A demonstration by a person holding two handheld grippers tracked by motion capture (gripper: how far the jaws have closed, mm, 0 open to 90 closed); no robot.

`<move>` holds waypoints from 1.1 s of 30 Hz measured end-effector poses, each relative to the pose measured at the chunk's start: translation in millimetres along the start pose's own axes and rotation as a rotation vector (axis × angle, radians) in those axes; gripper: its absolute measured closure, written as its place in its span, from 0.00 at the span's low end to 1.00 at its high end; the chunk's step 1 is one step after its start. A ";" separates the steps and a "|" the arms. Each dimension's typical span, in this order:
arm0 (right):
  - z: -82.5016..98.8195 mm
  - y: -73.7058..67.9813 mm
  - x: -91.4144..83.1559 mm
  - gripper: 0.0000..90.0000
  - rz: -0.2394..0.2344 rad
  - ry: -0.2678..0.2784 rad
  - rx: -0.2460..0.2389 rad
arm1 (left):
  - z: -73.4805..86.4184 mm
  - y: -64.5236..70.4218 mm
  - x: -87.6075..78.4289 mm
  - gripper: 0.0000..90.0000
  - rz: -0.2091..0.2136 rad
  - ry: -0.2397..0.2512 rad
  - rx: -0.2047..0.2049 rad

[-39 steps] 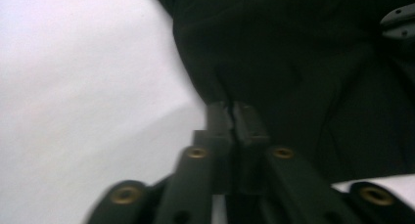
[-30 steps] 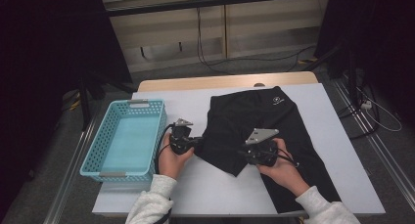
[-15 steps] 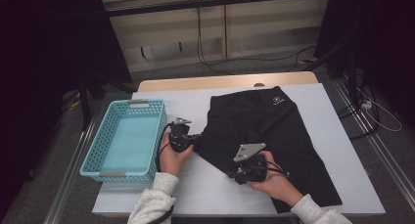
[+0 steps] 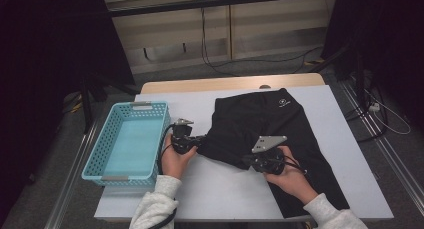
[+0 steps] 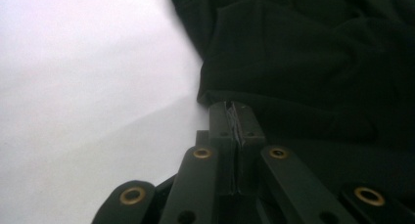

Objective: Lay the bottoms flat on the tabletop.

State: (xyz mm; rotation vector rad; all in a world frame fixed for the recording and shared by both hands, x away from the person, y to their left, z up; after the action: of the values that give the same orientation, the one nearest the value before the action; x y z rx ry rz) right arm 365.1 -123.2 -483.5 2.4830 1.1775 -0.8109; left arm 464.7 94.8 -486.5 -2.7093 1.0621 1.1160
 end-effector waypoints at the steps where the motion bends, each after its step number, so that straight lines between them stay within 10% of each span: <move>1: -0.2 -2.0 1.8 0.84 0.011 -0.008 -0.011 | 1.2 -1.0 1.3 0.99 -0.004 -0.008 0.000; 10: -7.2 -32.3 22.8 0.55 -0.061 -0.013 -0.044 | 3.5 -0.6 1.6 0.98 -0.002 -0.020 -0.002; 22: -2.9 -19.6 33.3 0.94 -0.016 -0.045 -0.003 | 4.3 2.3 -2.3 0.98 0.017 -0.030 -0.005; 33: 6.4 -25.2 14.8 0.96 -0.093 -0.068 0.024 | 7.7 14.7 -7.6 0.98 0.070 -0.055 -0.029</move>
State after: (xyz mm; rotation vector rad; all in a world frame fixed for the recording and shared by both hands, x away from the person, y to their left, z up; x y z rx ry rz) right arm 350.7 -101.1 -497.6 2.4141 1.2754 -0.9314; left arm 447.2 90.0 -484.2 -2.6655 1.1492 1.2187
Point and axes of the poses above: each handheld gripper's, and its own axes: x roughly forward along the jaws, z roughly out of its underside, y roughly to its right, the point moved 5 cm from there along x, roughly forward along the jaws, and after that the axes turned 3 degrees about y, right-handed, at the moved point
